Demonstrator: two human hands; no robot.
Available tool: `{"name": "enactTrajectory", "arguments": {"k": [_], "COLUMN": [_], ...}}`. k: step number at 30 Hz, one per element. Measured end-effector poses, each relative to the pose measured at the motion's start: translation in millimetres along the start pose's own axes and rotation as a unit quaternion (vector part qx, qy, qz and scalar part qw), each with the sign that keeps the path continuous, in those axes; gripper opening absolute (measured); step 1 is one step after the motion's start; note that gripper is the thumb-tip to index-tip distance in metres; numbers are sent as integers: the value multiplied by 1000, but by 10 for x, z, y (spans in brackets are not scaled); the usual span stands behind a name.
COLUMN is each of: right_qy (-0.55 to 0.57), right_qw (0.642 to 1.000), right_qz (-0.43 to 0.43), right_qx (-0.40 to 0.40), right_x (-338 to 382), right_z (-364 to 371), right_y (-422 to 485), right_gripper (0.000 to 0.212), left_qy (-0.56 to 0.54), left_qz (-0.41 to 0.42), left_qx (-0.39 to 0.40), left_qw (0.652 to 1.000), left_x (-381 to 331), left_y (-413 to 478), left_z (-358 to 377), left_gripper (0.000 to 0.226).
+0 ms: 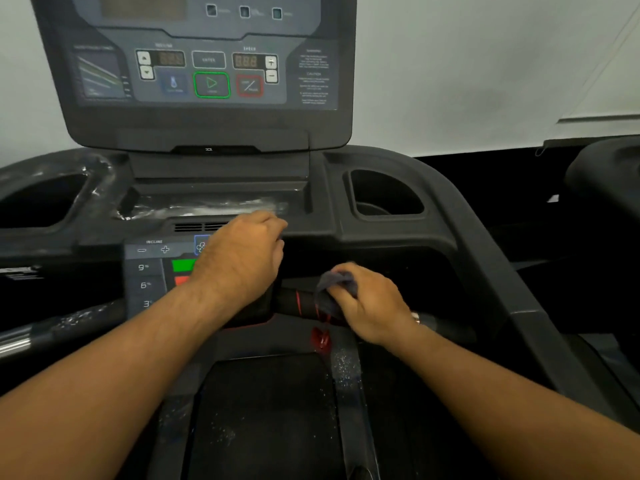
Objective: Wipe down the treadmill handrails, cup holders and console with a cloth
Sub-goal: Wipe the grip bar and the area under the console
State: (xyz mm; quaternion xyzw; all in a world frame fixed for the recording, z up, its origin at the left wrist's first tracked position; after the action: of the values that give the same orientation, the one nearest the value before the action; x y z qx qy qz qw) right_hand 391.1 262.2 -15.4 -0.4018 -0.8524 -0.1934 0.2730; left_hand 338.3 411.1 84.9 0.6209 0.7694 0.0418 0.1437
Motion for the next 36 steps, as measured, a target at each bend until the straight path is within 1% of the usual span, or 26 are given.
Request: {"name": "enactTrajectory", "arguments": {"k": [1,3,5,6,7,8,10,11,13,14,15,17,19,20,22,24,26,27,30,32,34,36], "right_qy": [15,-11,-68,-108,-151,-191,-253,-277,-302,-303,-295,-261,-198,-164,-103,-76,-82,-89,-162,-202,-215,-216], "right_qw": [1000,995,978,966,954,946,939,939,940,939,939,943,957,966,983,992,994,994,987,978,973,968], "right_qz": [-8,-38,-48,-49,-54,-60,-74,-88,-127,-145,-160,-169,-134,-111,-57,-9,7,13,24,47,73,115], "right_qx": [23,93,189,230,252,256,222,182,93,72,73,119,165,167,138,104,74,56,-10,-34,-41,-56], "right_x": [90,339,489,519,555,594,692,748,852,870,864,802,706,661,563,459,415,368,166,-54,-349,-691], "right_z": [78,292,524,604,644,656,649,642,616,615,601,558,511,486,412,348,277,229,80,-38,-202,-414], "right_y": [105,257,322,331,340,349,361,353,280,237,201,172,142,135,127,132,117,98,-23,-147,-290,-465], "right_gripper": [51,50,57,57,52,46,38,37,43,47,48,46,40,37,27,18,16,19,36,43,40,38], "left_qy": [-6,-13,-16,-18,-20,-20,-19,-21,-25,-27,-31,-37,-43,-46,-51,-65,-85,-95,-108,-108,-107,-99], "left_qz": [-9,-22,-23,-24,-24,-24,-22,-19,-7,-1,5,16,24,30,36,36,30,26,17,16,27,51], "left_qx": [-10,-22,-25,-26,-28,-27,-20,-12,3,6,7,8,15,16,21,21,15,11,9,13,30,68], "left_qw": [1000,999,999,999,999,999,999,1000,1000,1000,999,999,999,998,998,997,996,995,994,994,993,991], "left_x": [48,116,160,182,199,204,171,128,1,-63,-134,-260,-377,-435,-521,-573,-591,-594,-594,-595,-626,-702], "left_y": [3,-5,-25,-37,-51,-63,-70,-67,-50,-42,-31,-6,-4,-1,4,21,43,58,79,80,55,-8], "left_z": [-46,-123,-163,-174,-177,-169,-124,-84,3,38,73,142,220,251,304,330,321,315,335,370,452,586], "left_gripper": [30,32,33,34,35,35,35,35,34,34,34,34,35,35,35,35,35,35,35,35,36,37]}}
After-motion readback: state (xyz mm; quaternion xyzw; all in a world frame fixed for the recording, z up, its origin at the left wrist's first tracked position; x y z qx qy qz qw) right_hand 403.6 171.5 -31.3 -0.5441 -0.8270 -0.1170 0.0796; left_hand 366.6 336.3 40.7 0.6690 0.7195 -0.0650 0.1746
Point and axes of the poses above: each hand's wrist, its own y-axis towards the middle knuckle, its own z-axis out of the palm, x = y × z, the point moved 10 cm from there along y, towards the middle knuckle, and after that the axes turned 3 degrees about -z, right-handed, at the moved point
